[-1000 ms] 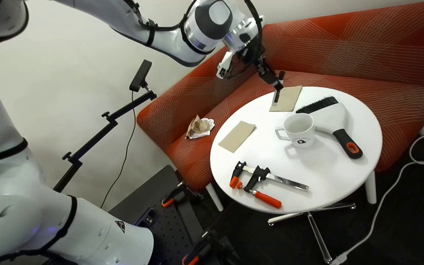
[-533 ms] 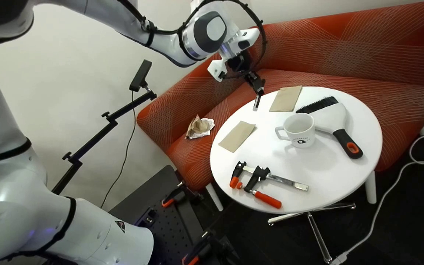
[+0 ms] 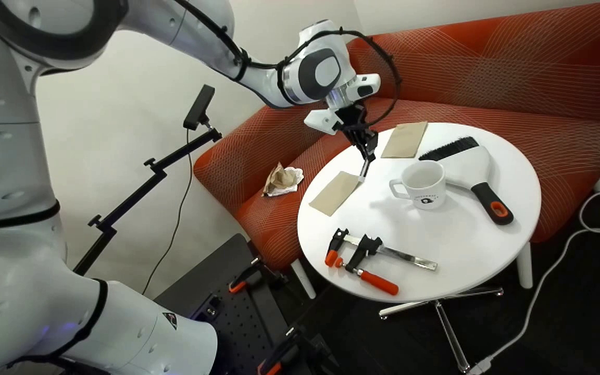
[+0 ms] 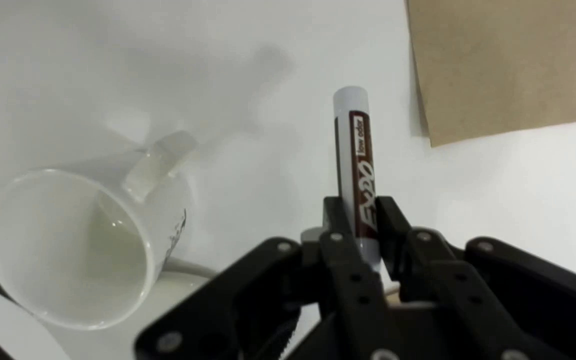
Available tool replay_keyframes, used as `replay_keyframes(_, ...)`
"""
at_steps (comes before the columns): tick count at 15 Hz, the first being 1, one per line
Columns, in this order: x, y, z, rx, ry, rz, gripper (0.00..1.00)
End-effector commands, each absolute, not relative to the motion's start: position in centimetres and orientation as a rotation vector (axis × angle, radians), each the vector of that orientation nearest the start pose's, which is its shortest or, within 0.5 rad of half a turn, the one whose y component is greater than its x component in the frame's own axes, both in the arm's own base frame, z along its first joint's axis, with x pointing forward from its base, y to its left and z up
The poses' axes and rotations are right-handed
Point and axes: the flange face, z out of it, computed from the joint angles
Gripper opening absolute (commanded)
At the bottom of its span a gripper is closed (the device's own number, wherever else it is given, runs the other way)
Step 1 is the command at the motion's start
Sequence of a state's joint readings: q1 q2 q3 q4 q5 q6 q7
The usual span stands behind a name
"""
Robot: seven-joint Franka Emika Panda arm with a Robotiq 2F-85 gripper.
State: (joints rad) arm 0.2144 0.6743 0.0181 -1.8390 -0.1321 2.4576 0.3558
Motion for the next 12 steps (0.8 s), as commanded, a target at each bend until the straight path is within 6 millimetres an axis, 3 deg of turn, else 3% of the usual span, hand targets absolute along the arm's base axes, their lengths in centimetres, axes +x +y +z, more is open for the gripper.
replay_keyframes(1,63.1,14.4,13.6,-3.204,-0.016,0.206,0.05)
replay_keyframes(10,63.5,14.1,10.7,-3.184,-0.062,0.361,0.05)
replay_keyframes(11,63.5,14.1,10.6,-3.184,-0.06,0.36,0.29)
replay_keyframes(12,63.5,14.1,10.5,-3.183,-0.059,0.36,0.47)
